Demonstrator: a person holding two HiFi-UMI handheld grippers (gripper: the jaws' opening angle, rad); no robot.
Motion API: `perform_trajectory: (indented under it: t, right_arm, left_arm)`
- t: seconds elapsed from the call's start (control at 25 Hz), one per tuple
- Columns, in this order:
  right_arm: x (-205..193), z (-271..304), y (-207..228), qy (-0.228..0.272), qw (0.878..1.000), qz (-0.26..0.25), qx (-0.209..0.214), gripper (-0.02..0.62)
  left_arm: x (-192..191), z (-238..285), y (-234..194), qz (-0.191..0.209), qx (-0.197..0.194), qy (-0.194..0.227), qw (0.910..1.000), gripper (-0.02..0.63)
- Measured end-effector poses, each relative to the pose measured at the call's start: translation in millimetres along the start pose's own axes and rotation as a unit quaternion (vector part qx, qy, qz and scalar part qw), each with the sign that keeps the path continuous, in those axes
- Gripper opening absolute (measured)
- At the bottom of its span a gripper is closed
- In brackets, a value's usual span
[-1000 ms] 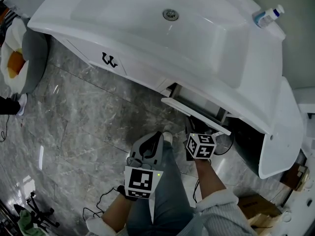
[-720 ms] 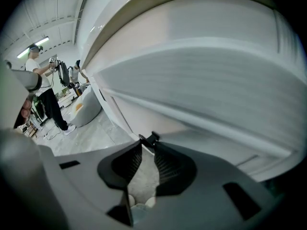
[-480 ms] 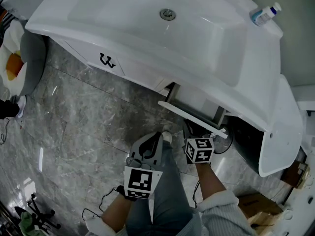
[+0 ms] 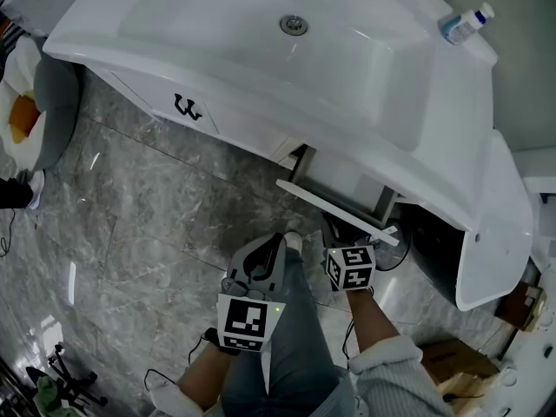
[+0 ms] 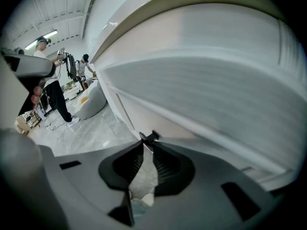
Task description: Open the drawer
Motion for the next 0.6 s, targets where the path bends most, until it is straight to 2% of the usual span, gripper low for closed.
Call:
perform_trajectory:
  t: [0.6]
  right_arm:
    - [-5.3, -6.6, -1.0, -0.006, 0.999, -0.033, 0.022, 0.058]
  left_arm:
    - [1.9, -0.1, -0.3, 0.003, 0.0, 0.0, 1.0, 0.017]
Point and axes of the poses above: the fingertips, and each gripper's own axes: z forward along the fingers, y to its right, x out of its top, the point moved 9 cm from there along -z, backward along the fingers, and after that the axes turned 10 degrees about -x, right-handed, at the moved point
